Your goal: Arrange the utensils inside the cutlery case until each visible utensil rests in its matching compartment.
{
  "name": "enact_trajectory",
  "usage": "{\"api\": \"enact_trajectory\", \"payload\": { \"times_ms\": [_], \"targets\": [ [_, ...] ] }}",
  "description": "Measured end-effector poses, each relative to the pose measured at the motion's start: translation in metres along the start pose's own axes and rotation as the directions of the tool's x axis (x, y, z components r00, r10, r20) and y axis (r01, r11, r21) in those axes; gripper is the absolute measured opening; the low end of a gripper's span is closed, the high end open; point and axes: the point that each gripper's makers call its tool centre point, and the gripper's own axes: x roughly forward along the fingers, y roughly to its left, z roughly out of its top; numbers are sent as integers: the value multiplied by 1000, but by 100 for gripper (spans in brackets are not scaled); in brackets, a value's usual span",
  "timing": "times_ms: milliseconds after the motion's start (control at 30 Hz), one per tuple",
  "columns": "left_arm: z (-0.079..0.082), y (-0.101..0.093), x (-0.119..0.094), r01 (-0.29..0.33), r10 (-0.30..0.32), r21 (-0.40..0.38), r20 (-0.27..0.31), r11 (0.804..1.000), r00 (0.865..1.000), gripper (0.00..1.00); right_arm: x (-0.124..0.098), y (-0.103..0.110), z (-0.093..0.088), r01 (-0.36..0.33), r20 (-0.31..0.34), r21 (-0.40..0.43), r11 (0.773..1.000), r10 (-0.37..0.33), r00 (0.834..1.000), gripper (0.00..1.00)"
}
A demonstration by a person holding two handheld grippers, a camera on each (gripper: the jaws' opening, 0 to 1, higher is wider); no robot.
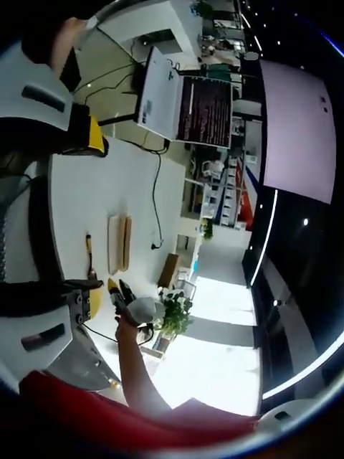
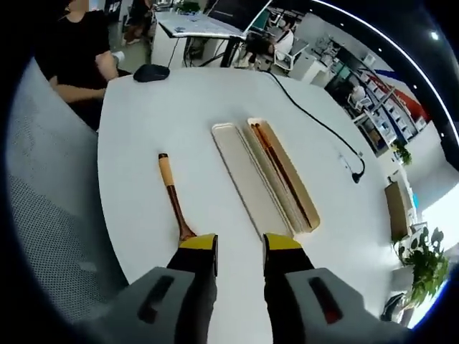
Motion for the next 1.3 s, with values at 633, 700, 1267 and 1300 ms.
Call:
{"api": "enact_trajectory", "payload": {
  "times_ms": [633,700,1267,1300],
  "targets": [
    [-9,6,-8,-29,28,-18,-13,999,1000,74,-6,20,12,-78,73,103,992,70,995,21],
    [-6,11,-6,-55,55,-36,-14,998,998,77,-6,24,13,-88,83,107,990,79,993,26],
    [-21,24,-4,-88,99,102,-109,991,989,66,-9,34,4,-90,35,-17,996,91,995,21],
    [-20,24,-4,-84,94,93,-106,992,990,66,-9,34,5,-90,37,-19,996,90,995,22]
  ]
}}
